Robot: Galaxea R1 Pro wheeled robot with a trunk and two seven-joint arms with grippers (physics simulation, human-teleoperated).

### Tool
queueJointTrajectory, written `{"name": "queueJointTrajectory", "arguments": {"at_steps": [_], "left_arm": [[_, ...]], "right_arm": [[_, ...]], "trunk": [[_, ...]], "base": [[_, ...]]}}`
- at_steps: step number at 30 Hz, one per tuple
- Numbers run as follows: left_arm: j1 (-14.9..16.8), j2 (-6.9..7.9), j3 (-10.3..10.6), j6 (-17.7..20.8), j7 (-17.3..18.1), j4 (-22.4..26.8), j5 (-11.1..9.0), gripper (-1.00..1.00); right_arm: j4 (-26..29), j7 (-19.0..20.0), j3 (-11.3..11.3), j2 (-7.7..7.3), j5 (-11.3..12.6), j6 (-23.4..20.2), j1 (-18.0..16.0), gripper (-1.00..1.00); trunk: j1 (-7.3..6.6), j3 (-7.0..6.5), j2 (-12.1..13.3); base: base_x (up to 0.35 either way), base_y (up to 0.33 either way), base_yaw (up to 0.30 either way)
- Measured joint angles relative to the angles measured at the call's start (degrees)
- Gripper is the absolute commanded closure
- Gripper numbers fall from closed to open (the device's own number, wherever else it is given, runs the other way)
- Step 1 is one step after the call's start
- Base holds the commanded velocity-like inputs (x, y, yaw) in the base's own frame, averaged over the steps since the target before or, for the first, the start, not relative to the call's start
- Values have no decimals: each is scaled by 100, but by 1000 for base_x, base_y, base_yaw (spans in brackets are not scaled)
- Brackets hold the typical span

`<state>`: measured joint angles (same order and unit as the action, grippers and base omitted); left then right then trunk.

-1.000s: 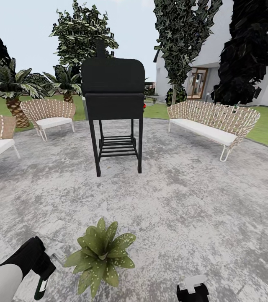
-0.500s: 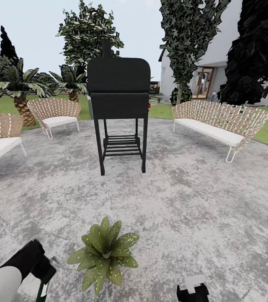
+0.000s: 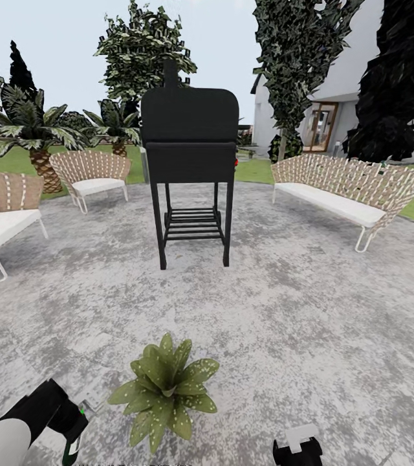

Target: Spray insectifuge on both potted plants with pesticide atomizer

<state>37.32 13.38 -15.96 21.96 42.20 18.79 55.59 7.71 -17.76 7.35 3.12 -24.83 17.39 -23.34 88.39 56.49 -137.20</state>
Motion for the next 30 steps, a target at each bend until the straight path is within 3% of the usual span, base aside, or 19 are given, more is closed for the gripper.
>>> {"name": "queueJointTrajectory", "arguments": {"at_steps": [8, 12, 14, 21, 25, 30], "left_arm": [[-7, -115, -23, -17, -10, 37, -18, 100], [-8, -412, -47, -9, -15, 93, -24, 100], [-8, -479, -44, -13, -48, 101, -4, 100], [-14, -294, -27, -13, -150, 88, 8, 100], [-16, -170, -192, -13, -151, 81, 14, 100], [-21, -119, -219, 0, -150, 27, 17, 100]], "right_arm": [[0, 0, -1, -7, -7, 0, 0, -100], [0, 0, 0, -7, -7, 0, 0, -100], [0, 0, 0, -8, -7, 0, 0, -100], [0, 0, 0, -8, -7, 0, 0, -100], [0, 0, 0, -8, -7, 0, 0, -100], [0, 0, 0, -8, -7, 0, 0, -100]], "trunk": [[0, 14, 0], [0, 14, 0], [0, 14, 0], [0, 14, 0], [0, 14, 0], [0, 14, 0]], "base": [[0, 0, 52], [0, 0, 0], [0, 0, 0], [0, 0, 0], [0, 0, 6], [0, 0, 228]]}}
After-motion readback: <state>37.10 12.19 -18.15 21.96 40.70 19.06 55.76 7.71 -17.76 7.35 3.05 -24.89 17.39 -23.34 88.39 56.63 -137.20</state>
